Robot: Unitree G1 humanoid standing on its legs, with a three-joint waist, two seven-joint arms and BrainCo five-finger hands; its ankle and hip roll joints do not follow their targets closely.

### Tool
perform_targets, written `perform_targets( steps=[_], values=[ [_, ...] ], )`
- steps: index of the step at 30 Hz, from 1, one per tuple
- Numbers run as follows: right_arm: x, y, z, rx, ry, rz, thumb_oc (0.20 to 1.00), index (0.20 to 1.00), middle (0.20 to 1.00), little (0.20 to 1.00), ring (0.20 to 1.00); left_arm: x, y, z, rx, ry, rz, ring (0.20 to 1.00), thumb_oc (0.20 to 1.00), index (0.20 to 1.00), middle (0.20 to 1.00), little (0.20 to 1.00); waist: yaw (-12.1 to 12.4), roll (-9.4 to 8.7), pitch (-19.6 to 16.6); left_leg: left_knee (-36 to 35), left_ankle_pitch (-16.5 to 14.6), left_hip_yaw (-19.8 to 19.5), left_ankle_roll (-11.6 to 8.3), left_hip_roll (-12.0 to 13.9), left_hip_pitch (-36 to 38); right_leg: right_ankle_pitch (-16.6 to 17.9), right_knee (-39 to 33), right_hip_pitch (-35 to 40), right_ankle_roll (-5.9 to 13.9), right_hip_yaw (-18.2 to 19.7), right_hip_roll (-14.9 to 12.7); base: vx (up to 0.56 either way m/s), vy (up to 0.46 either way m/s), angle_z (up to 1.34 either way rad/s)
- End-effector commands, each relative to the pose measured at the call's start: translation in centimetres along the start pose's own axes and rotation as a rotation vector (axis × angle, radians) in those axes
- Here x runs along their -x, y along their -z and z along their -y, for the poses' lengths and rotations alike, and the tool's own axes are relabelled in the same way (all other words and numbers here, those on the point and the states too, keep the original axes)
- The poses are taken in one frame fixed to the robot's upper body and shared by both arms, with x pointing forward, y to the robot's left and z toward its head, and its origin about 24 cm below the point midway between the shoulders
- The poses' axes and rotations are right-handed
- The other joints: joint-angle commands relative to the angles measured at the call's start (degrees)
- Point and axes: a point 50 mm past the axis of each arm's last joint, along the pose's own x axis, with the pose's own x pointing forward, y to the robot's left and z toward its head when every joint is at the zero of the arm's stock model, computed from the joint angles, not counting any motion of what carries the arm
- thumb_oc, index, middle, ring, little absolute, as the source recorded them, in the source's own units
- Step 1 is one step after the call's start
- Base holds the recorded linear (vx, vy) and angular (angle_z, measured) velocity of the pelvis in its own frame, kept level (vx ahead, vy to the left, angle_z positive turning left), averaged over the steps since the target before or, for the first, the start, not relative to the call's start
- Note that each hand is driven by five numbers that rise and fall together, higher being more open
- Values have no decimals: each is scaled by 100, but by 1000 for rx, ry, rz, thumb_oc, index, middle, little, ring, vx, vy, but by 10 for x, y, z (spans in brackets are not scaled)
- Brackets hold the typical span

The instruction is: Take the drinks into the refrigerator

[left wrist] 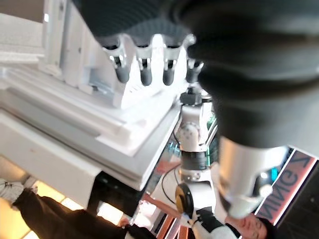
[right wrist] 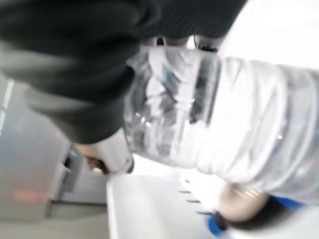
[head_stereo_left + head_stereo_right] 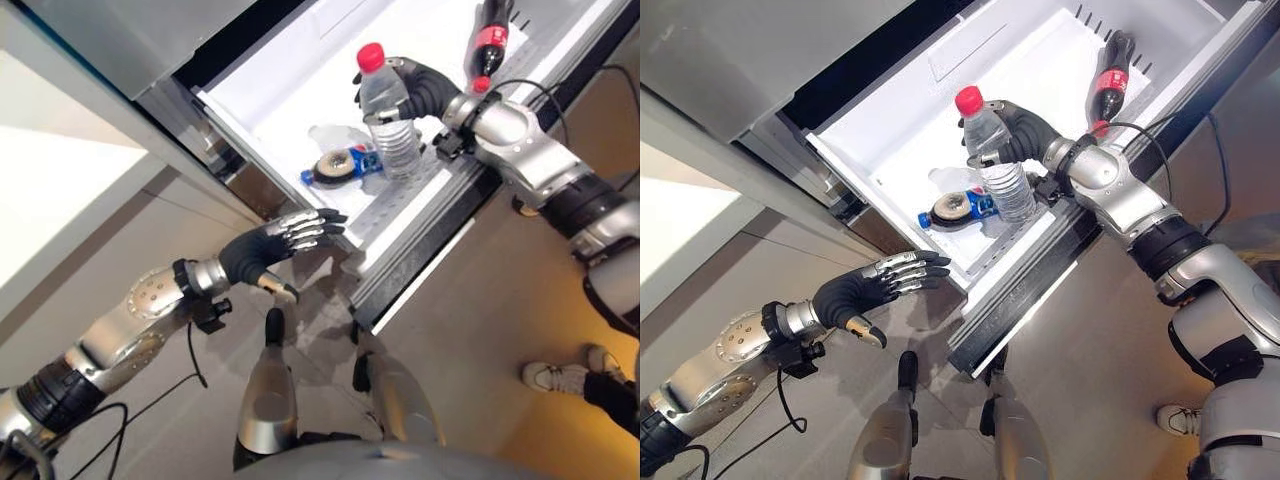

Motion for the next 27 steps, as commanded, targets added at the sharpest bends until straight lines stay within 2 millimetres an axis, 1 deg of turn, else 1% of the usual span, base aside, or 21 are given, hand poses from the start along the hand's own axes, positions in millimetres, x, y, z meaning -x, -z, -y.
perform_targets(
  steps=[1,7,8,11,12,13,16,19,23,25,26,27],
  values=[
    [6,-19,26,227,30,17,200,200,200,200,200,0,-18,24,-49,92,81,1000,1000,1000,1000,1000,127,155,153,44,180,-329,443,-264,-341,-707,1044,-102,434,-298,-20,0,0,0],
    [1,-24,28,511,2,-39,200,200,200,200,200,2,-19,23,-65,69,78,1000,1000,1000,1000,1000,128,119,238,24,201,-331,446,-276,-391,-658,1000,-133,444,-301,-15,0,0,0],
    [-1,-27,27,620,-25,-54,200,200,200,200,200,3,-18,23,-68,62,75,1000,1000,1000,1000,1000,131,104,249,29,203,-332,446,-279,-407,-656,1000,-141,447,-302,-11,0,0,0],
    [-4,-29,28,756,-45,-77,200,200,200,200,200,2,-18,23,-70,58,78,1000,1000,1000,1000,1000,119,83,270,22,203,-332,452,-276,-426,-644,989,-158,457,-296,-7,0,0,0],
    [-7,-33,22,910,-118,-80,200,200,200,200,200,3,-18,22,-76,54,80,1000,1000,1000,1000,1000,134,43,274,5,209,-340,452,-277,-439,-641,964,-161,462,-285,-7,0,0,0],
    [-7,-33,22,912,-118,-80,200,200,200,200,200,2,-19,22,-76,53,81,1000,1000,1000,1000,1000,125,52,278,4,209,-340,452,-277,-439,-641,964,-161,462,-286,-7,0,0,0],
    [-6,-36,14,1069,-210,-75,200,200,200,200,200,2,-17,22,-75,53,78,1000,1000,1000,1000,1000,133,17,278,-18,219,-359,446,-271,-445,-640,930,-151,469,-312,-8,0,0,0],
    [-4,-35,11,1107,-247,-73,200,200,200,200,200,3,-18,22,-71,54,78,1000,1000,1000,1000,1000,138,1,285,-32,230,-400,442,-270,-467,-648,921,-151,472,-336,-13,0,0,0],
    [-2,-32,1,1198,-348,-73,200,200,200,200,200,2,-18,22,-71,63,76,1000,1000,1000,1000,1000,159,-31,283,-60,242,-446,440,-274,-476,-654,898,-138,482,-376,-23,8,-5,3],
    [-2,-32,1,1198,-348,-73,200,200,200,200,200,2,-18,22,-71,63,77,1000,1000,1000,1000,1000,156,-26,284,-59,242,-449,440,-275,-477,-654,898,-137,482,-379,-23,6,-4,5],
    [-1,-29,-5,1217,-393,-72,200,200,200,200,200,2,-18,22,-74,65,77,1000,1000,1000,1000,1000,174,-42,292,-65,245,-469,441,-283,-480,-659,891,-122,485,-395,-27,0,0,0],
    [-1,-29,-5,1217,-393,-73,200,200,200,200,200,1,-18,22,-74,65,77,1000,1000,1000,1000,1000,173,-40,292,-65,245,-471,441,-283,-480,-659,890,-121,485,-396,-28,0,0,0]
  ],
)
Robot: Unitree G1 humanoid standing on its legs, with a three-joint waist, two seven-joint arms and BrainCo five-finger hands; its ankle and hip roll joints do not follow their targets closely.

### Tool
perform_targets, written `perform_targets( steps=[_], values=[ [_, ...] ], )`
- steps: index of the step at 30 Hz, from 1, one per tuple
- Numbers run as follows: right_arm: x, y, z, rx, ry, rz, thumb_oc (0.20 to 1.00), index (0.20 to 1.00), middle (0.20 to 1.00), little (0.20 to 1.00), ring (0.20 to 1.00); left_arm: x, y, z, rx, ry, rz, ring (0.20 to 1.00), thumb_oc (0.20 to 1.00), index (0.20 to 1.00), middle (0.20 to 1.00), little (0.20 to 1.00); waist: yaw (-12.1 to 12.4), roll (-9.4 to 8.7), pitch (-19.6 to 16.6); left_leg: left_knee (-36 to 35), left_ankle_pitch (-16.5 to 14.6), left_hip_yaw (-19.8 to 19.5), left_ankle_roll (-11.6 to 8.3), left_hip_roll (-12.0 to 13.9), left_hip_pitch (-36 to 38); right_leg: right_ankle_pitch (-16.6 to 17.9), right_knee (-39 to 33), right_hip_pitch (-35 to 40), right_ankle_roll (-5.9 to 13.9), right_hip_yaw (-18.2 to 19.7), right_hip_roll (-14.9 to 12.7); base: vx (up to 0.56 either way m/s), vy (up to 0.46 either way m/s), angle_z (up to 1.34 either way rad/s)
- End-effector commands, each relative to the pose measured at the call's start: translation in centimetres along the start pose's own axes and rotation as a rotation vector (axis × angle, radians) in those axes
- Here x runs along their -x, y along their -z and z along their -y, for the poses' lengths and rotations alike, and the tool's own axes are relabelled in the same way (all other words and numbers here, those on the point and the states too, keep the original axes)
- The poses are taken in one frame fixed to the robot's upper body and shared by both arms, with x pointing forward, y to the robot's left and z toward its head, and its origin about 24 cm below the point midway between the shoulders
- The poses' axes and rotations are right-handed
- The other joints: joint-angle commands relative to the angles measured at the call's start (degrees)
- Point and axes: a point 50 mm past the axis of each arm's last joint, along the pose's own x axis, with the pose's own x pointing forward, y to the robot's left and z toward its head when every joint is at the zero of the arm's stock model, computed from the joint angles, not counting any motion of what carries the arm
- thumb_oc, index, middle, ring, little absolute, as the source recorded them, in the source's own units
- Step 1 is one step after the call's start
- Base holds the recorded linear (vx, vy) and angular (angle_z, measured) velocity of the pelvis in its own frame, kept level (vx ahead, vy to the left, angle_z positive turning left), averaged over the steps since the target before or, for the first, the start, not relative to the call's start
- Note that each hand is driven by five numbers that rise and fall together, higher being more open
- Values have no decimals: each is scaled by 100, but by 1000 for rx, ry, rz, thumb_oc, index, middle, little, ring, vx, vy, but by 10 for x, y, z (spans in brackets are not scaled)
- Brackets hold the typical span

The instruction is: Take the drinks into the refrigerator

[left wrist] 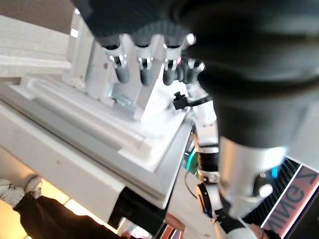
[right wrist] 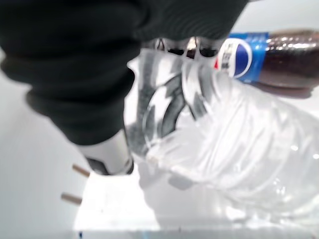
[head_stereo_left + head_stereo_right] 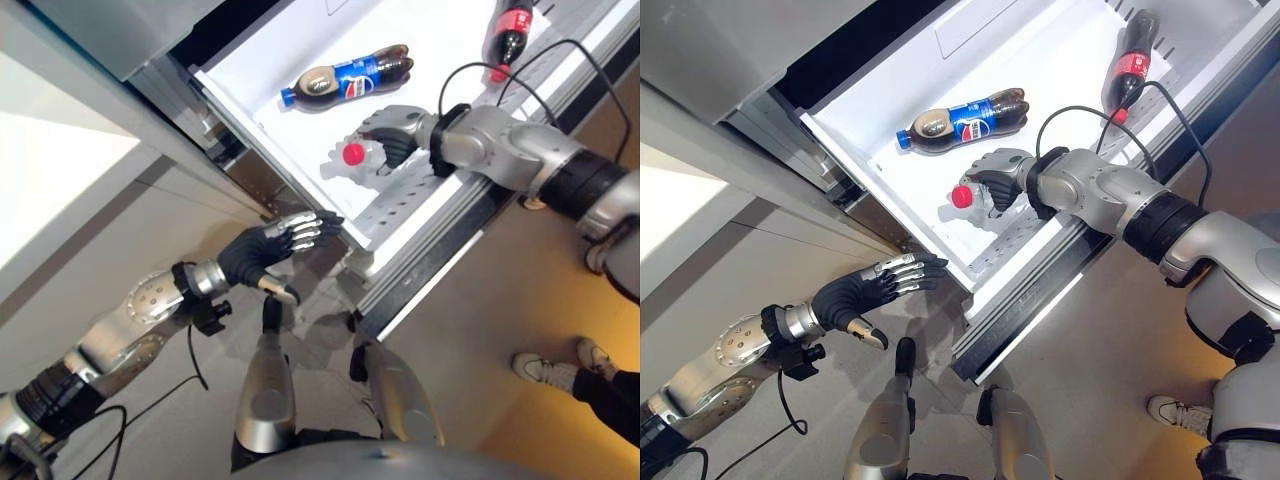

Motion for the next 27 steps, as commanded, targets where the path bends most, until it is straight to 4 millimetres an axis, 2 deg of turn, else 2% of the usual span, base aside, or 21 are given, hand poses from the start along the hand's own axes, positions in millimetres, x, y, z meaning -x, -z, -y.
perform_targets(
  steps=[1,12,20,21,22,23,24,27],
  values=[
    [20,12,30,148,6,-31,200,200,200,200,200,0,-22,21,-52,87,98,1000,1000,1000,1000,1000,98,50,119,-133,244,-331,446,-298,-242,-672,895,31,496,-227,-15,0,0,0],
    [-4,2,23,242,-73,-35,200,200,200,200,200,-6,-24,20,-64,73,122,1000,1000,1000,1000,1000,159,0,191,-153,237,-358,457,-298,-273,-660,848,37,488,-230,-18,-1,-1,2],
    [-13,-3,12,300,-117,-33,200,200,200,200,200,-7,-25,19,-61,45,139,1000,1000,1000,1000,1000,162,-34,213,-181,238,-377,457,-292,-249,-649,821,59,490,-221,-14,0,0,0],
    [-13,-3,12,300,-117,-32,235,235,235,235,235,-7,-25,19,-61,45,139,1000,1000,1000,1000,1000,161,-36,212,-183,240,-378,457,-292,-248,-648,819,61,490,-222,-15,0,0,0],
    [-14,-3,12,290,-114,-35,495,495,495,495,495,-7,-26,19,-63,42,142,1000,1000,1000,1000,1000,160,-43,216,-186,242,-381,456,-291,-247,-642,813,68,489,-228,-15,0,0,0],
    [-14,-3,12,290,-114,-34,598,598,598,598,598,-7,-26,19,-64,42,142,1000,1000,1000,1000,1000,159,-45,216,-187,242,-381,456,-292,-246,-642,812,69,489,-228,-16,0,0,0],
    [-15,-1,12,272,-112,-53,1000,1000,1000,1000,1000,-7,-26,18,-68,37,140,1000,1000,1000,1000,1000,158,-48,220,-194,245,-394,458,-287,-236,-638,818,72,484,-229,-17,0,0,0],
    [-18,-3,30,261,-69,-59,1000,1000,1000,1000,1000,-7,-25,18,-54,33,143,1000,1000,1000,1000,1000,174,-59,212,-209,260,-406,454,-284,-217,-641,812,81,474,-254,-15,-15,-10,4]
  ],
)
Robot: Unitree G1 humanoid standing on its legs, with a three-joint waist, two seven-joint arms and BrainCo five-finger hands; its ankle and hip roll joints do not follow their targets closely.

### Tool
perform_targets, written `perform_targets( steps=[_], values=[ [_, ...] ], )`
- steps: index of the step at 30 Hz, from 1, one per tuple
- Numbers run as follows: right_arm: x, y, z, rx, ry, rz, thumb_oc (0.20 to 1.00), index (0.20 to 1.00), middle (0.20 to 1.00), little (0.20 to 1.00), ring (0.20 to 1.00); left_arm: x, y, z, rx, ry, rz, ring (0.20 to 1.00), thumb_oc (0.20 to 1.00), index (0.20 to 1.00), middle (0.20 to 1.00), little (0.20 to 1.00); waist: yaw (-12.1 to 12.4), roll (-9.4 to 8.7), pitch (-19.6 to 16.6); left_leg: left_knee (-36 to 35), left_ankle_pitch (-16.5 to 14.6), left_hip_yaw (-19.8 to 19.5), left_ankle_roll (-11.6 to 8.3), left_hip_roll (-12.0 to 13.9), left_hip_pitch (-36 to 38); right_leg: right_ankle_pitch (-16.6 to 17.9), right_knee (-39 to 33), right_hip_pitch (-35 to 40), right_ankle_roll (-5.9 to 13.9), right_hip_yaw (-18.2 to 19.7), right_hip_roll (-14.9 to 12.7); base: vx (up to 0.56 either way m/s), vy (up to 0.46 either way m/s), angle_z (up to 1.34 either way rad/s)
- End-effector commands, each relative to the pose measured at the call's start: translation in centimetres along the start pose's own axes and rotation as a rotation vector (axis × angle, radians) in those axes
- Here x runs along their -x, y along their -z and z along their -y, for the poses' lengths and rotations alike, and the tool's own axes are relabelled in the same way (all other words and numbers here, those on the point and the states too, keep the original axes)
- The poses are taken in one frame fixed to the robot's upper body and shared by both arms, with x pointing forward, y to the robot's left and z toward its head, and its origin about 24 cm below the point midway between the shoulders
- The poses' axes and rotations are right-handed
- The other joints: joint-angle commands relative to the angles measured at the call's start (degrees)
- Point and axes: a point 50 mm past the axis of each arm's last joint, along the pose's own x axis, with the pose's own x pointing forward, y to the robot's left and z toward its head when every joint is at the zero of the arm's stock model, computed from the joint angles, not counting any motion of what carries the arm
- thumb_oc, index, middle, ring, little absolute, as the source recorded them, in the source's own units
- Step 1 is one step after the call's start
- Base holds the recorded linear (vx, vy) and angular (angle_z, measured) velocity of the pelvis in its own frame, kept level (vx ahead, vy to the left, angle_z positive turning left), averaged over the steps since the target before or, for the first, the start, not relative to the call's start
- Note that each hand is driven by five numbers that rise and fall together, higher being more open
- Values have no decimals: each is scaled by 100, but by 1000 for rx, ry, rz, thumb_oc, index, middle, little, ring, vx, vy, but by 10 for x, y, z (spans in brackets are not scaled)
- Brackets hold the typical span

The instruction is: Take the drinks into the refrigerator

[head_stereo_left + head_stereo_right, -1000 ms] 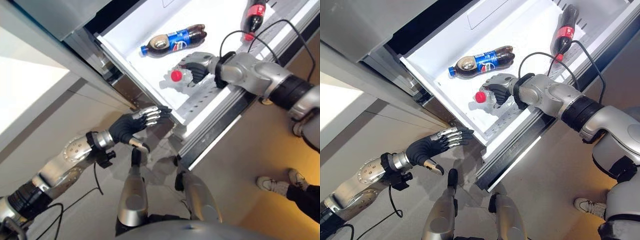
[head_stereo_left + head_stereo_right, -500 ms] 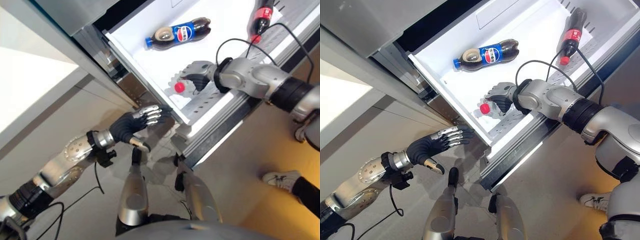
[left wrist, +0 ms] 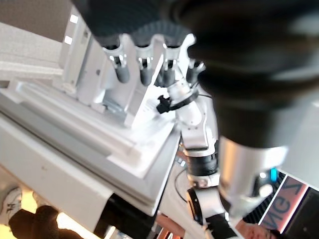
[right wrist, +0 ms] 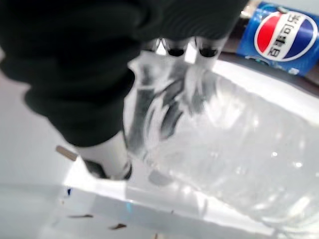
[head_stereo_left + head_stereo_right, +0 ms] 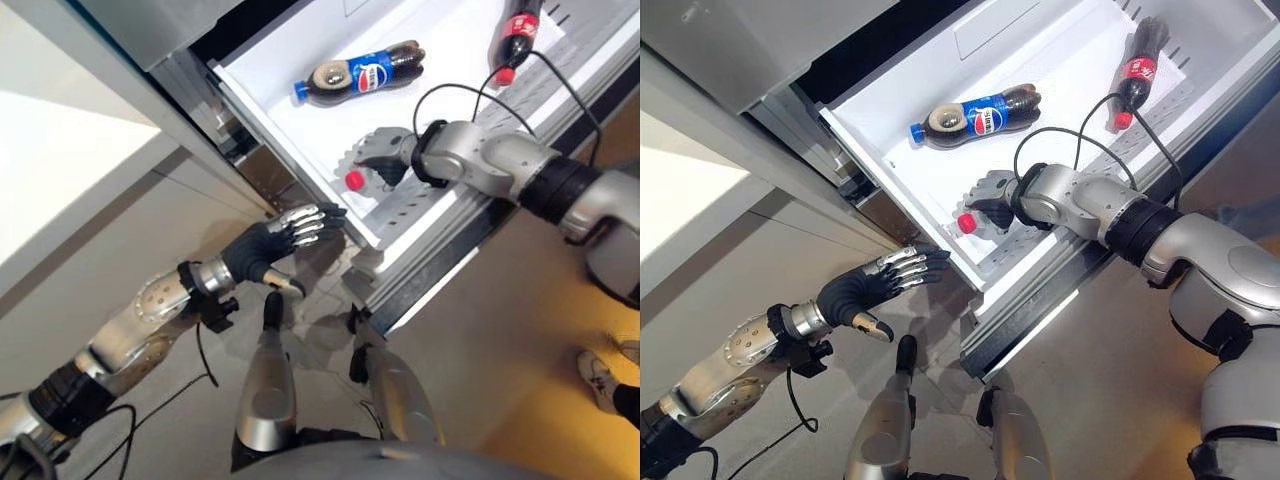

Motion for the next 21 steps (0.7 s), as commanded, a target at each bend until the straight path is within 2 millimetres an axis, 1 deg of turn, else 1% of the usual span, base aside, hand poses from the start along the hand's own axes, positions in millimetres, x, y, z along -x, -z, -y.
perform_targets(
  steps=[1,4,9,10,11,12,13,15,16,17,20,21],
  values=[
    [8,13,41,77,58,-51,1000,1000,1000,1000,1000,0,-24,18,-70,73,93,1000,1000,1000,1000,1000,150,-53,205,-316,259,-285,454,-281,-159,-646,808,33,473,-176,11,-14,-14,4],
    [13,12,53,75,91,-35,1000,1000,1000,1000,1000,1,-24,17,-73,75,88,1000,1000,1000,1000,1000,142,-72,195,-312,263,-295,452,-283,-133,-640,805,59,467,-176,8,-13,-9,3],
    [35,10,77,70,155,4,1000,1000,1000,1000,1000,6,-26,15,-91,73,64,1000,1000,1000,1000,1000,116,-129,100,-314,255,-294,440,-286,-66,-648,808,131,465,-209,-10,0,0,0],
    [35,10,77,70,155,3,1000,1000,1000,1000,1000,6,-26,15,-91,73,65,1000,1000,1000,1000,1000,113,-127,108,-314,255,-297,439,-287,-64,-649,809,135,465,-212,-11,0,0,0],
    [44,13,81,68,175,3,1000,1000,1000,1000,1000,8,-26,14,-93,74,53,1000,1000,1000,1000,1000,114,-144,38,-310,242,-304,436,-298,-24,-663,819,177,460,-222,-18,0,0,0],
    [48,14,81,62,180,8,1000,1000,1000,1000,1000,8,-27,14,-96,77,51,1000,1000,1000,1000,1000,106,-153,7,-305,234,-302,433,-302,-4,-667,826,199,457,-230,-27,12,-12,5],
    [51,18,77,34,186,0,1000,1000,1000,1000,1000,9,-26,14,-92,79,47,1000,1000,1000,1000,1000,106,-148,-24,-298,220,-311,430,-304,23,-675,825,246,461,-254,-45,11,-9,5],
    [62,21,82,26,208,-8,1000,1000,1000,1000,1000,11,-25,12,-90,70,37,1000,1000,1000,1000,1000,103,-166,-102,-277,192,-316,428,-312,70,-684,820,316,457,-276,-62,23,-4,7],
    [67,24,79,21,213,-10,1000,1000,1000,1000,1000,12,-24,11,-87,67,33,1000,1000,1000,1000,1000,79,-177,-178,-258,168,-301,428,-322,111,-692,830,364,458,-292,-80,36,8,10],
    [69,20,65,6,212,8,1000,1000,1000,1000,1000,12,-24,12,-86,62,40,1000,1000,1000,1000,1000,30,-163,-213,-239,134,-291,436,-331,152,-702,836,412,459,-299,-90,44,19,9],
    [98,19,73,5,283,19,1000,1000,1000,1000,1000,17,-22,8,-99,38,16,1000,1000,1000,1000,1000,-36,-241,-378,-161,47,-268,450,-343,266,-730,852,556,457,-301,-97,46,13,6],
    [108,26,70,-4,302,-9,1000,1000,1000,1000,1000,19,-21,7,-100,30,14,1000,1000,1000,1000,1000,-78,-242,-466,-135,14,-258,451,-347,316,-748,851,618,457,-298,-99,72,6,-4]
  ],
)
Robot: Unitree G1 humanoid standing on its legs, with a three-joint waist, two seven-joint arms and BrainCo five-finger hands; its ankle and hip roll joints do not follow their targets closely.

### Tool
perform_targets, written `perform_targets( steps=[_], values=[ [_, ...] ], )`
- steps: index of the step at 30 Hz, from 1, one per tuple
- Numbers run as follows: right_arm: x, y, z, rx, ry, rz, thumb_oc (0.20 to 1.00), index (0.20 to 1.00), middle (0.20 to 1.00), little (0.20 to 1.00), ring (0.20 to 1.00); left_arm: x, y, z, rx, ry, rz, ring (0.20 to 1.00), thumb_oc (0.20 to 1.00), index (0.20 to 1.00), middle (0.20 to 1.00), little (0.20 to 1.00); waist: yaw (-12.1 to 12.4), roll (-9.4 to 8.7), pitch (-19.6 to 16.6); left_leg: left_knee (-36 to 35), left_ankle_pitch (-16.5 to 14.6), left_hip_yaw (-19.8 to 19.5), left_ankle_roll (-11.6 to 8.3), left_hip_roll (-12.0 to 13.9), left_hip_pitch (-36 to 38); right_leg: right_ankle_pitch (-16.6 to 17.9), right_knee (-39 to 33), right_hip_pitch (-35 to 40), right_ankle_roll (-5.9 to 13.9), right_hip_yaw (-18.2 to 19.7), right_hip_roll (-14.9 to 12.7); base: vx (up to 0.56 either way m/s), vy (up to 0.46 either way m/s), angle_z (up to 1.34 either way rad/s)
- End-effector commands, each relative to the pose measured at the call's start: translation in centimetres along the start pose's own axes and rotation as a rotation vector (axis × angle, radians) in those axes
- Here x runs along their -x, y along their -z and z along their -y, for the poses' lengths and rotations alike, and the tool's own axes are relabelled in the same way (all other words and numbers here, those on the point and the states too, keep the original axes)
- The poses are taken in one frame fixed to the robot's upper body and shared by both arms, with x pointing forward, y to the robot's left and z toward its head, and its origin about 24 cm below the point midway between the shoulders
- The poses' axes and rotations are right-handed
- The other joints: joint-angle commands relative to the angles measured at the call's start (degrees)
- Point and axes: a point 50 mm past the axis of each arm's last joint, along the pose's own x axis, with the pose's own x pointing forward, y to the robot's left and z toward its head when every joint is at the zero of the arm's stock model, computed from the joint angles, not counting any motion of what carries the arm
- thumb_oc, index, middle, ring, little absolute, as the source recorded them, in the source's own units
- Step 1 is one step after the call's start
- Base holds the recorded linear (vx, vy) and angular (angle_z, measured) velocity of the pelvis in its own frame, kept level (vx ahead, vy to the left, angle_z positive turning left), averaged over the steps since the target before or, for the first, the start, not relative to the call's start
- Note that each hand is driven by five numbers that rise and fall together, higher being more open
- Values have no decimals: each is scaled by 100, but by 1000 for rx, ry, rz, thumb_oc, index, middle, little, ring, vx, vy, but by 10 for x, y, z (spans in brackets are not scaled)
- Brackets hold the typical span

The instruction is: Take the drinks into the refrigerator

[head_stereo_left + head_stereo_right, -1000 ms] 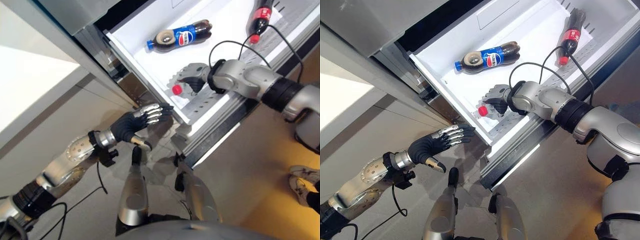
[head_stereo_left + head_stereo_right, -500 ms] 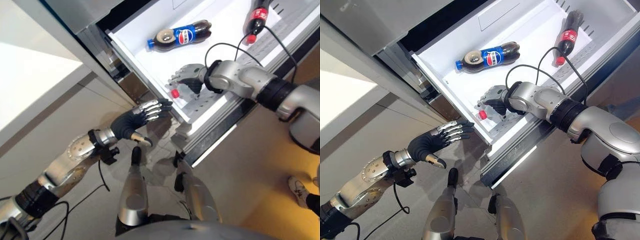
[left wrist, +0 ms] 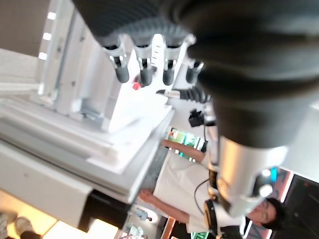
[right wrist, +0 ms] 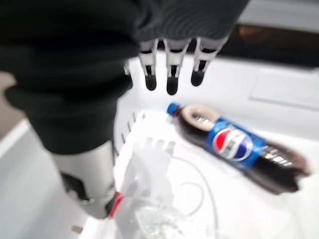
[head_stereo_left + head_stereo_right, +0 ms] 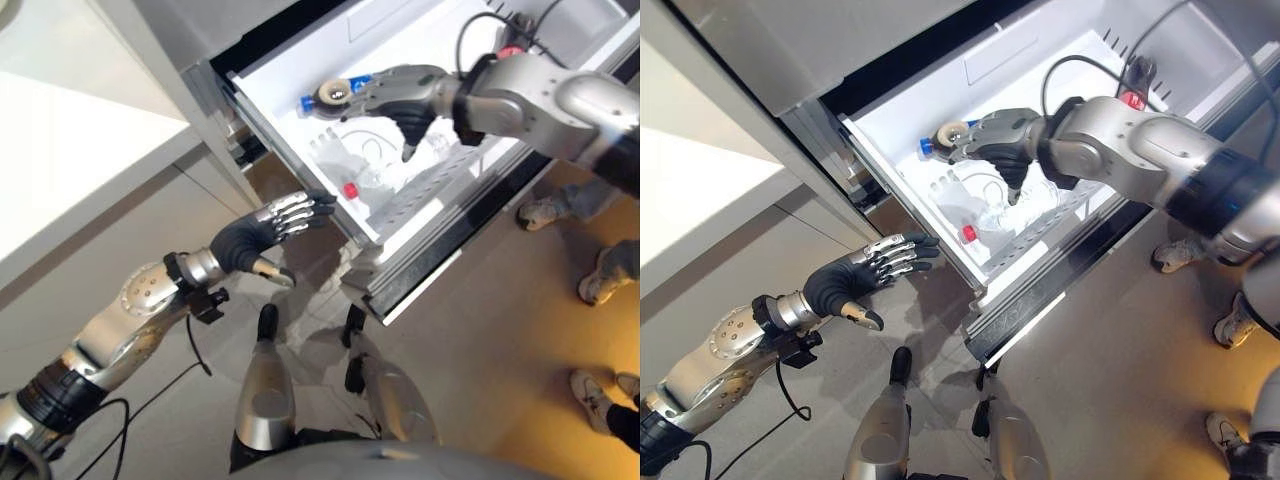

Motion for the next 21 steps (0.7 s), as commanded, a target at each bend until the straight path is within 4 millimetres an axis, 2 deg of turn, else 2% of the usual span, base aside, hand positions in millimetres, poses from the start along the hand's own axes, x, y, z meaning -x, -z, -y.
perform_targets(
  steps=[1,5,9,10,14,16,18,19,20,21],
  values=[
    [22,12,12,-36,94,-38,1000,1000,1000,1000,1000,12,-8,20,-31,69,6,1000,1000,1000,1000,1000,-53,-165,-465,-100,-42,-100,482,-366,-114,-791,846,157,498,-92,-109,89,3,-3],
    [51,24,-2,-44,107,-120,1000,1000,1000,1000,1000,21,-4,17,-17,44,-22,1000,1000,1000,1000,1000,-180,-214,-746,-47,-132,-42,486,-362,82,-827,774,404,504,-57,-100,85,9,-4],
    [78,32,-24,-86,141,-209,1000,1000,1000,1000,1000,33,4,16,33,-29,-27,1000,1000,1000,1000,1000,-381,-139,-1011,-38,-225,36,503,-350,317,-877,730,604,517,37,-91,103,19,-10],
    [83,33,-28,-104,154,-221,1000,1000,1000,1000,1000,36,7,16,50,-61,-15,1000,1000,1000,1000,1000,-465,-57,-1071,-37,-250,57,514,-366,365,-885,725,637,522,65,-94,108,36,-13],
    [106,27,-69,-262,220,-292,1000,1000,1000,1000,1000,52,14,17,84,-153,-17,1000,1000,1000,1000,1000,-722,-1,-1322,-70,-347,150,555,-388,599,-913,656,813,556,151,-106,99,42,-12],
    [122,22,-92,-338,244,-353,1000,1000,1000,1000,1000,57,16,18,84,-165,-32,1000,1000,1000,1000,1000,-725,-28,-1410,-113,-378,166,571,-392,701,-924,624,878,568,182,-105,94,33,-7],
    [145,16,-122,-412,278,-463,1000,1000,1000,1000,1000,60,18,20,78,-183,-32,1000,1000,1000,1000,1000,-759,5,-1493,-165,-405,217,592,-404,801,-939,609,935,584,220,-110,94,42,-4],
    [150,12,-131,-437,278,-485,1000,1000,1000,1000,1000,61,18,20,74,-193,-31,1000,1000,1000,1000,1000,-788,36,-1514,-185,-415,225,598,-404,835,-941,605,947,592,238,-114,108,50,-6],
    [166,4,-155,-481,281,-575,1000,1000,1000,1000,1000,63,19,21,63,-207,-28,1000,1000,1000,1000,1000,-826,92,-1585,-249,-429,260,613,-419,922,-947,581,993,608,284,-123,75,37,-14],
    [168,3,-155,-481,279,-580,1000,1000,1000,1000,1000,62,19,21,64,-202,-29,1000,1000,1000,1000,1000,-796,92,-1588,-258,-428,261,614,-418,930,-948,579,998,609,285,-122,68,27,-20]
  ],
)
